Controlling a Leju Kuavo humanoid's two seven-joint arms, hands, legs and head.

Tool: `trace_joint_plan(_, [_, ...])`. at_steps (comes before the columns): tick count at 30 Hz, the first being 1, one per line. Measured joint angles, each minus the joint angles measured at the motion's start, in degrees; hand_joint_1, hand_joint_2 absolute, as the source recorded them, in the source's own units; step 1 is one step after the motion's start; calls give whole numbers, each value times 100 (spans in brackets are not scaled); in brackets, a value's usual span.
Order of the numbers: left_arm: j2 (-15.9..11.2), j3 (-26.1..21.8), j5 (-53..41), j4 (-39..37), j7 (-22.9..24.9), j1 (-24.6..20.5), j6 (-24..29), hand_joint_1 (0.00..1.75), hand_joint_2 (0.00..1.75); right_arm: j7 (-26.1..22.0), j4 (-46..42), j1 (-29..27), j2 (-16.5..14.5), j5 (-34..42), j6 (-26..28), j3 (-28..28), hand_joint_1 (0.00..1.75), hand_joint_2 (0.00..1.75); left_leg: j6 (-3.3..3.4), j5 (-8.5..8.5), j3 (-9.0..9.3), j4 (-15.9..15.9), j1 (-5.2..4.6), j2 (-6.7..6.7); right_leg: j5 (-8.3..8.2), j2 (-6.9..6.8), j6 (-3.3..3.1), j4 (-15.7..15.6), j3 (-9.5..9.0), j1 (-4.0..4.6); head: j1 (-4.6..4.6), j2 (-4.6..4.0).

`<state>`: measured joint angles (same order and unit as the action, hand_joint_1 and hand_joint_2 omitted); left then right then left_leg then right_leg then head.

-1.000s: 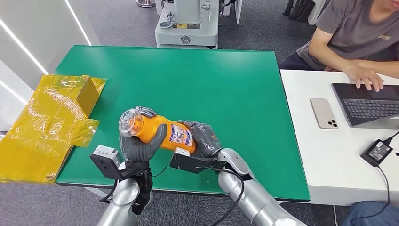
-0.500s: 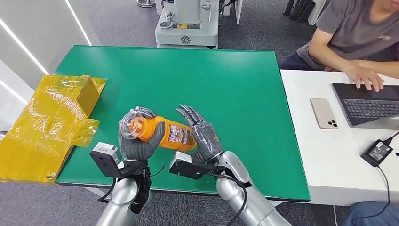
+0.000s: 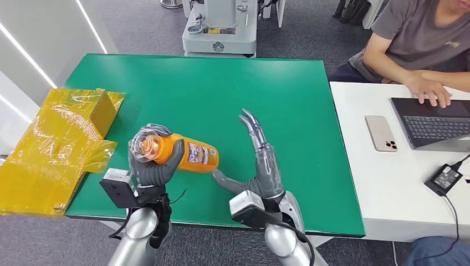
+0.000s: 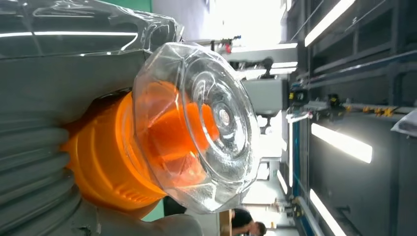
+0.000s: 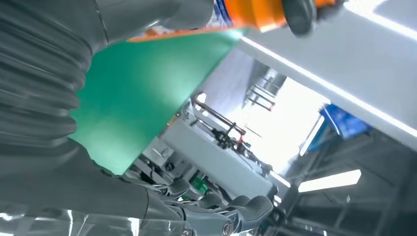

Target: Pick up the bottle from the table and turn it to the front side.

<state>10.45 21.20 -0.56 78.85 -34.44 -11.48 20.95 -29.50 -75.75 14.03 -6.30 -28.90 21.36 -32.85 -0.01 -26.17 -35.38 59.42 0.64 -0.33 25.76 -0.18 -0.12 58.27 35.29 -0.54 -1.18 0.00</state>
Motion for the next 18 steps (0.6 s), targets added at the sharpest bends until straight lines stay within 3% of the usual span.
trace_joint_plan(6, [-226,-385,-975,533,45,-3,737,175,175,-61,-733,-645,162,248,155,79,0,175,-2,-1,1,-2,1,1,3,0,-4,0,0,1,-1,0])
trace_joint_plan(14, [-1001,-669,-3308,825,912,-306,1122,175,175,-92,-1170,-1168,284,384,203,178,0,175,-3,-1,5,-3,1,9,4,7,-7,3,0,1,-1,0])
trace_joint_plan(18, [-1310,-773,-3593,733,978,-462,1218,175,175,-67,-1239,-1254,290,398,175,181,0,175,-3,0,6,-3,1,10,4,9,-7,4,-1,1,-1,0])
